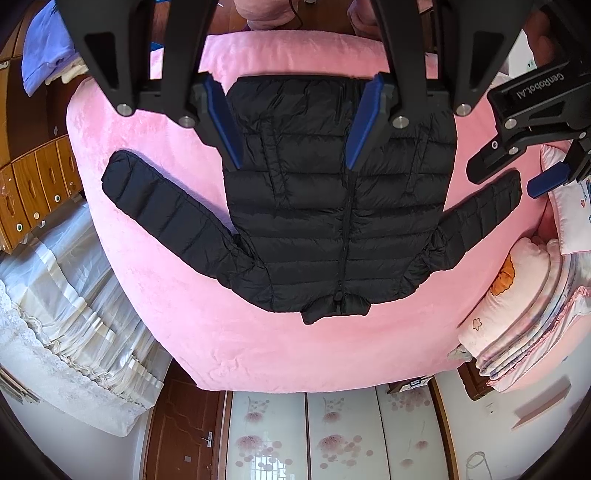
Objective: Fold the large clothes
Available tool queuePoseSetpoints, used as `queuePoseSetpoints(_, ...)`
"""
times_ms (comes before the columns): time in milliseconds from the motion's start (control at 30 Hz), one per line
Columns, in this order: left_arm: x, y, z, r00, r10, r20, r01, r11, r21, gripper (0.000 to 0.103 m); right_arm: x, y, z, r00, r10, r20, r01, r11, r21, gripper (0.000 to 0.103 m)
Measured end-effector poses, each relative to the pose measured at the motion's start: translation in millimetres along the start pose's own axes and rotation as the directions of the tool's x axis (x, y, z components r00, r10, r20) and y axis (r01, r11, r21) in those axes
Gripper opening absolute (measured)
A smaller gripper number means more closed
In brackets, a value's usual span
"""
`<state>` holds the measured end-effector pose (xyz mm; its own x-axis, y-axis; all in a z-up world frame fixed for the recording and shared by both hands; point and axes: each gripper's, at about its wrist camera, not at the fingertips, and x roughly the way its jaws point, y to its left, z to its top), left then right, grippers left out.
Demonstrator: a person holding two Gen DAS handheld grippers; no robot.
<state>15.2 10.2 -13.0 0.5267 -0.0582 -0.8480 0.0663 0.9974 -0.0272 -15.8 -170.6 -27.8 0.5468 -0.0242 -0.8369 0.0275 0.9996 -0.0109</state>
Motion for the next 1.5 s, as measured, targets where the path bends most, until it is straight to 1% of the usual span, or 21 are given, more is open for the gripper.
queuePoseSetpoints(433,5.5,3.5,-1.5,1.0,-0.014,-0.009,0.014,1.0,0.019,0.1,1.2,3.9,-1.6,1.0,-0.013,-0.011,0.013,1.0,0.029,0.058)
queuePoseSetpoints(1067,15.6,9.4,11.8,0.999,-0.041,-0.032,0.043,0.996,0.08,0.1,10.3,4.8,-2.4,0.998,-0.045,-0.05,0.05,0.993,0.102,0.058)
queuePoseSetpoints(1100,15.8,9.2,12.1,0.999,-0.042,-0.031,0.045,0.996,0.083,0.1,10.6,5.2,-1.8,0.998,-0.044,-0.051,0.049,0.993,0.105,0.057)
queuePoseSetpoints(1133,16.2,9.3,13.3,0.999,-0.043,-0.032,0.046,0.995,0.085,0.1,10.4,5.5,-1.5,0.998,-0.044,-0.052,0.049,0.993,0.106,0.054)
queuePoseSetpoints(1200,17.3,9.6,14.4,0.998,-0.048,-0.033,0.051,0.995,0.09,0.1,10.0,6.5,-1.0,0.997,-0.049,-0.053,0.054,0.993,0.106,0.052)
queuePoseSetpoints(1500,18.9,14.1,18.4,0.997,-0.074,-0.029,0.076,0.992,0.099,0.1,7.3,5.0,-1.8,0.995,-0.079,-0.058,0.087,0.987,0.132,0.052)
